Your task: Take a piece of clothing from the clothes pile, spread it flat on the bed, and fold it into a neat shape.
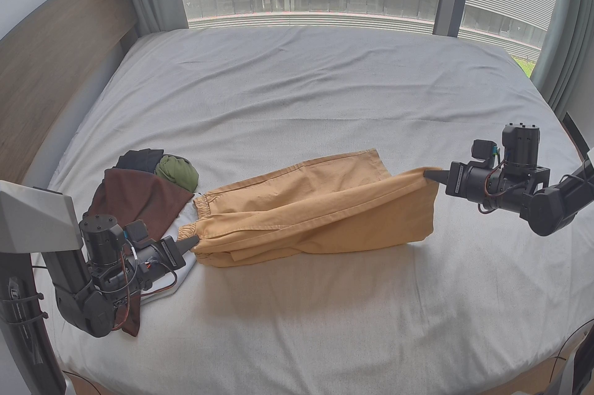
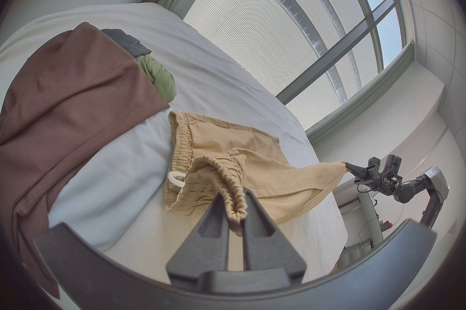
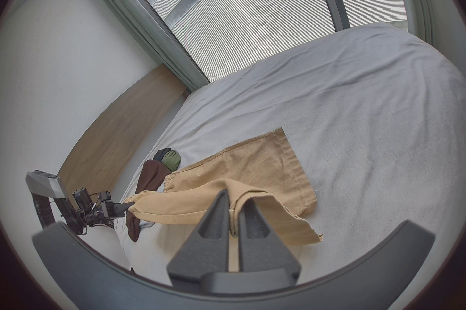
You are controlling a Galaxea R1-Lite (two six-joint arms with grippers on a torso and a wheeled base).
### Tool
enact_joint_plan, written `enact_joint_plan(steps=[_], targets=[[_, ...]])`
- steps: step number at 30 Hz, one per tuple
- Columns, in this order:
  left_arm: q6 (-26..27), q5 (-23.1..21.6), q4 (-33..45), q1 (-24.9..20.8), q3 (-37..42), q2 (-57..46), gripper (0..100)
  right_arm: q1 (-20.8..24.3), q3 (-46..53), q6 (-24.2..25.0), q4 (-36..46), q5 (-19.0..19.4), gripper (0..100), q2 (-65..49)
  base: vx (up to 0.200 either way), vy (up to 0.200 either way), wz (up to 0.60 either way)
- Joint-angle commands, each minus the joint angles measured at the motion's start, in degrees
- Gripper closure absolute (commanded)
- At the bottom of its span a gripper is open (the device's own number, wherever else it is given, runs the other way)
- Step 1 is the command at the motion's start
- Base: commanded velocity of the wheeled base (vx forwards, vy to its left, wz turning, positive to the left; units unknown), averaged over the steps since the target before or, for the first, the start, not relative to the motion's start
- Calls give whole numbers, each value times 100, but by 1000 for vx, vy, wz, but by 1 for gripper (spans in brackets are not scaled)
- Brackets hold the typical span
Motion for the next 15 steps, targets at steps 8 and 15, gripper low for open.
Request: enact_joint_plan(steps=[8, 15], targets=[[-245, 159, 1, -10, -282, 14, 100, -23, -1130, -7, 516, -3, 100, 513, 0, 0, 0], [-386, 264, 10, -10, -440, 58, 100, -5, -1868, 1, 921, -21, 100, 820, 0, 0, 0]])
